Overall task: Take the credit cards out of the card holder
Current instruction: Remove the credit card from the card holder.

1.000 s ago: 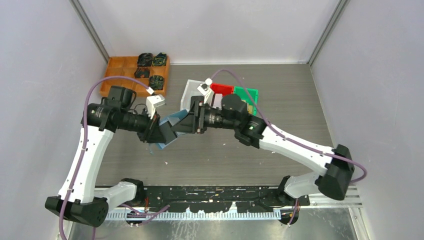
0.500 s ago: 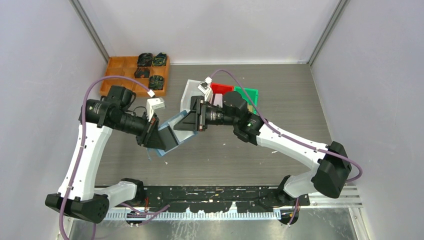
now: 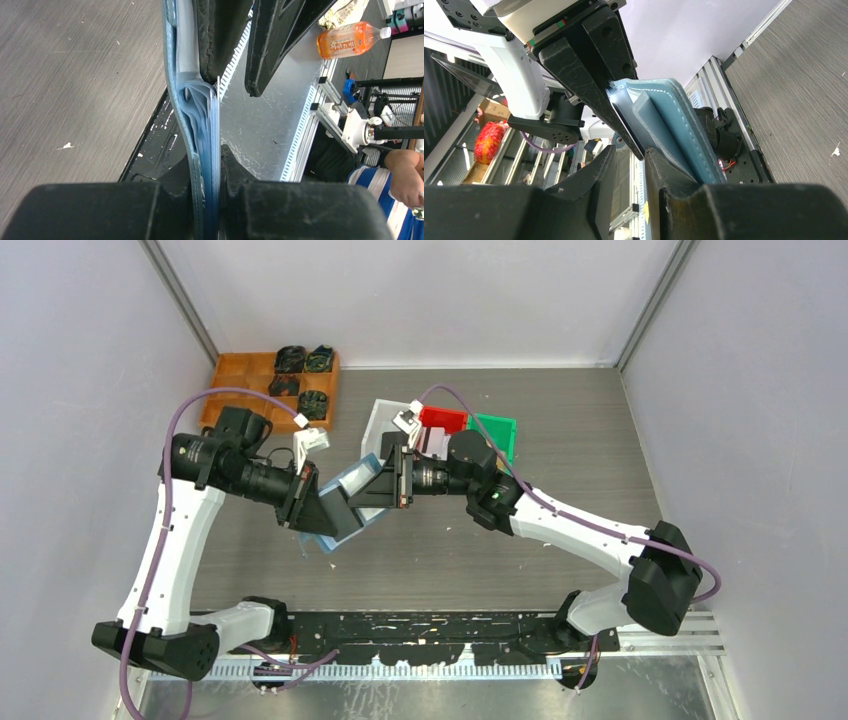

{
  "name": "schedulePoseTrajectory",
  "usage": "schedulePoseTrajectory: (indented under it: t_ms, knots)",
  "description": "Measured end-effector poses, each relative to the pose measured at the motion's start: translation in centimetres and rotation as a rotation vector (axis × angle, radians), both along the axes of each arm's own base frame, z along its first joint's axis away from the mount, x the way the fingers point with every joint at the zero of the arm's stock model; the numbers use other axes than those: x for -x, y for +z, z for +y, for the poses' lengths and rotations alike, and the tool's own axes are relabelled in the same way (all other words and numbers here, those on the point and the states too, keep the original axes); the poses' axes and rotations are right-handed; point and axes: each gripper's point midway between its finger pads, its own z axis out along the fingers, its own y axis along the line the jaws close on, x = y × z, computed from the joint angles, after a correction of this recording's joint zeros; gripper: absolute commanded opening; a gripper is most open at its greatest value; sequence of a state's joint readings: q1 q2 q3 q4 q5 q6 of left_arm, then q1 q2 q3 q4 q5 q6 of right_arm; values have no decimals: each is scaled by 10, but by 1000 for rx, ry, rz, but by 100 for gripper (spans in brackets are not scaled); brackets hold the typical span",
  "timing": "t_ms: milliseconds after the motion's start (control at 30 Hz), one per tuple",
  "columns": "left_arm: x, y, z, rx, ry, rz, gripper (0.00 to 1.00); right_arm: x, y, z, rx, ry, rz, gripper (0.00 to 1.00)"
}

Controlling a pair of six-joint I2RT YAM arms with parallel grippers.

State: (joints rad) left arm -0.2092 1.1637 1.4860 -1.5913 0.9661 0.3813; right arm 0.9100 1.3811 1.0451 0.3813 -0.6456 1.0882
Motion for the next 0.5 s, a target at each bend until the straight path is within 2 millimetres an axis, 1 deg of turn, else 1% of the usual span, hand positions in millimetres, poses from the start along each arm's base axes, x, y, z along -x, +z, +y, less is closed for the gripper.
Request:
schedulePoseTrajectory:
  t_ms: [133, 233, 500]
  knots:
    - [0, 0, 0, -4, 12, 17, 10, -1, -2, 3, -6, 2, 6, 31]
    - [-1, -2, 2, -20, 29, 29, 15, -3, -6, 6, -6, 2, 10, 28]
    - [-2, -5, 3, -46, 77, 93, 28, -15, -25, 18, 1, -40, 33, 18]
